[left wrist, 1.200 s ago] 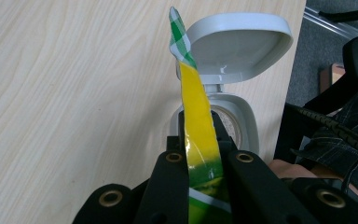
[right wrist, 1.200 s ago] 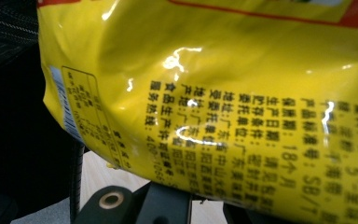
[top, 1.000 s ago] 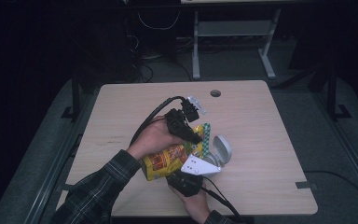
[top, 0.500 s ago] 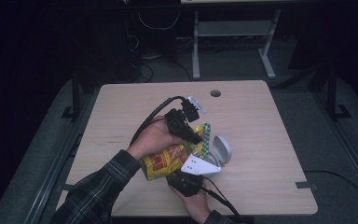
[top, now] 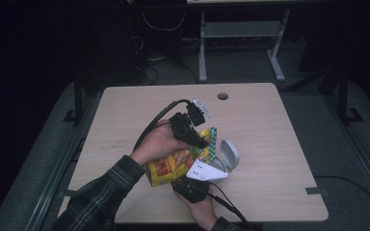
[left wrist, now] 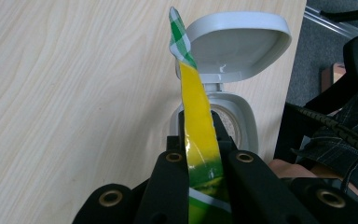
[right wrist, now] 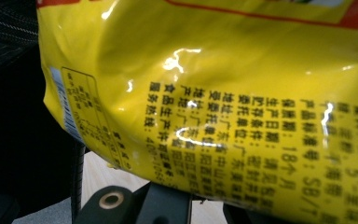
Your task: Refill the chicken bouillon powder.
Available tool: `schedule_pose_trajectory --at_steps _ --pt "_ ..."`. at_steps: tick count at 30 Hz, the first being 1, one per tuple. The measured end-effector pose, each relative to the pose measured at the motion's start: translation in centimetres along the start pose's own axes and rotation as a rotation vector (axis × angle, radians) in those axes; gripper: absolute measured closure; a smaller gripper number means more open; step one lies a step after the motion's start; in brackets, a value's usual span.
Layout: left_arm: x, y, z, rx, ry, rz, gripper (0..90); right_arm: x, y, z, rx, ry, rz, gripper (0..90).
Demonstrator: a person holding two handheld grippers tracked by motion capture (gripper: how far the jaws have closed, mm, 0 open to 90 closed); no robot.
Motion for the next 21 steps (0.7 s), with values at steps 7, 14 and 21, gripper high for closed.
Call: schedule_pose_trajectory --at_steps 7,14,21 --pt "0.02 0.0 0.02 0.001 0.0 0.0 89.5 0.0 0.0 0.01 -0.002 0.001 0.0 89.8" --pt "0.02 0.01 0.0 -0.001 -0.001 -0.002 89.5 0.0 0.0 0.01 -0.001 0.0 -0.001 89.7" --pt "-0.01 -0.03 -0.09 -0.004 -0.001 0.0 89.5 0.03 0.03 -0.02 0.0 -0.004 -0.004 89.8"
Point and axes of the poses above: each handheld gripper's, and its own axes: y roughly backward along the jaws, z roughly out of its underside, x roughly to its right, the point moved 2 cm from there along -y, roughly forward along the jaws, and after that the axes turned 14 degrees about -x, right-handed, at the moved point
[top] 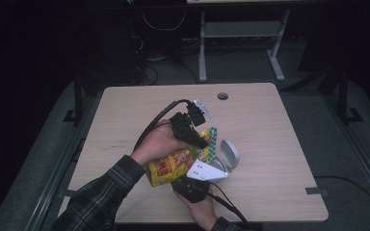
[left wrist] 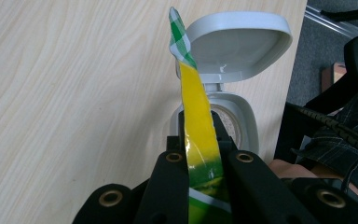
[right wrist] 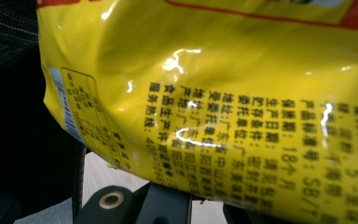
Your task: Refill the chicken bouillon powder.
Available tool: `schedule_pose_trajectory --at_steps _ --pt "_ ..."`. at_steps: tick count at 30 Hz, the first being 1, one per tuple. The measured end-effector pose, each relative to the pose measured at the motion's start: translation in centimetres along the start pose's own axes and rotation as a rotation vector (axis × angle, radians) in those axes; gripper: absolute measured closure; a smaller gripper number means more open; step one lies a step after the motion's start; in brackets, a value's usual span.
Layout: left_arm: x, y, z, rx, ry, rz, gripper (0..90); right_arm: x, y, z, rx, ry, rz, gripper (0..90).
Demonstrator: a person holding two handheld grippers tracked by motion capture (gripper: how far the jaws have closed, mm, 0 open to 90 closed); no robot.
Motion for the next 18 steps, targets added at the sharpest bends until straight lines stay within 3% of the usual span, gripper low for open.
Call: schedule_pose_trajectory --at_steps 18 --pt "0.03 -0.03 -0.11 -0.008 -0.001 -0.001 89.5 0.02 0.03 -0.02 0.004 -0.003 -0.002 89.8"
Point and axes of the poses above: each handheld gripper's, and its own axes: y roughly backward along the jaws, z roughly out of its underside, x roughly to its right, the point moved 2 cm from there along -y, roughly forward along the jaws, and after that the axes turned 14 degrees about -x, right-handed, at the moved point
